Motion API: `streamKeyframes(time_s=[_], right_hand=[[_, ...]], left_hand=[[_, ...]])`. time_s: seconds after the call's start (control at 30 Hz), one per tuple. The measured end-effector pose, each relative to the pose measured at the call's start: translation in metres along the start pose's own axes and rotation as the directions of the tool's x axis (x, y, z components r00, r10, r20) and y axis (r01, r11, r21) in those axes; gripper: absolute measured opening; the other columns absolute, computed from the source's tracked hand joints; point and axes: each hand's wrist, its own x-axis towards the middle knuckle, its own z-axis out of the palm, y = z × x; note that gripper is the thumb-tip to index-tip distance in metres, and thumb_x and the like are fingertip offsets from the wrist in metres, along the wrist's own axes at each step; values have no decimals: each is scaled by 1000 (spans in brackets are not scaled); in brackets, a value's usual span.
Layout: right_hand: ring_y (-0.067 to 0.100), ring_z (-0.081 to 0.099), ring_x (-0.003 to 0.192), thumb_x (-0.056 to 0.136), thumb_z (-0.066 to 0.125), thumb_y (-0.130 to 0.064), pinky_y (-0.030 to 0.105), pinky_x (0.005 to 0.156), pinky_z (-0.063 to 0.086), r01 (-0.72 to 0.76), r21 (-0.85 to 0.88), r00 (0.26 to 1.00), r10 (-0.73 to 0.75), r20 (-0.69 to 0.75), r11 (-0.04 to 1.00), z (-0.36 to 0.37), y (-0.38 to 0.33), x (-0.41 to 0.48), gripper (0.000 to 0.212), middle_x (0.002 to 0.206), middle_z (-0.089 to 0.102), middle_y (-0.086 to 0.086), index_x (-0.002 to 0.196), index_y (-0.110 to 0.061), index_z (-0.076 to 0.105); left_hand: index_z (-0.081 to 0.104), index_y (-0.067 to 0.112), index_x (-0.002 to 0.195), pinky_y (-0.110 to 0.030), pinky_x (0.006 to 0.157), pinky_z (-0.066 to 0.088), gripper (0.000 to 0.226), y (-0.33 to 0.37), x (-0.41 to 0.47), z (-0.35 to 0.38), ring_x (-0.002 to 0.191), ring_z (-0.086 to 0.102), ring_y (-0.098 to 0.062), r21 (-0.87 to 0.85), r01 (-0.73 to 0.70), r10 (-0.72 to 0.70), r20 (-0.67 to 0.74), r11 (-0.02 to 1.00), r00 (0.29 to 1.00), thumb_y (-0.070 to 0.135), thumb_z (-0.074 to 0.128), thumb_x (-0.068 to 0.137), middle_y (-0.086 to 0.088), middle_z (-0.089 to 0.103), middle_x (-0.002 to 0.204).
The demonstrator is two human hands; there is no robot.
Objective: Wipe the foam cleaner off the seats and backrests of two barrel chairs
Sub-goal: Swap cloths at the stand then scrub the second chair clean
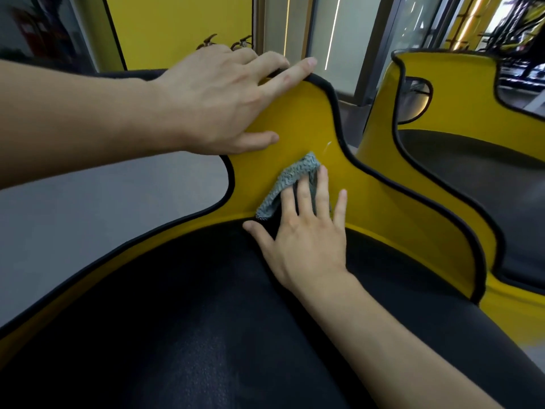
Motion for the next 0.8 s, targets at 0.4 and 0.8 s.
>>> streamKeyframes(time_s=[0.4, 0.8], right_hand=[[34, -17, 153, 97, 27, -69, 63, 119, 1, 28, -131, 980, -53, -189, 991, 10, 42, 0, 84, 168, 8, 12, 157, -11, 27], [36, -11, 154, 95, 33, -72, 64, 119, 4, 44, -94, 942, -73, -327, 995, 8, 35, 12, 88, 168, 9, 13, 158, -12, 23]], left_hand=[[9, 19, 162, -55, 89, 47, 79, 32, 19, 7, 117, 51, -45, 64, 67, -60, -114, 996, 992, 56, 37, 98, -24, 44, 142], [11, 20, 161, -56, 92, 44, 79, 32, 19, 9, 119, 49, -47, 65, 83, -75, -108, 994, 991, 56, 39, 97, -25, 42, 144]])
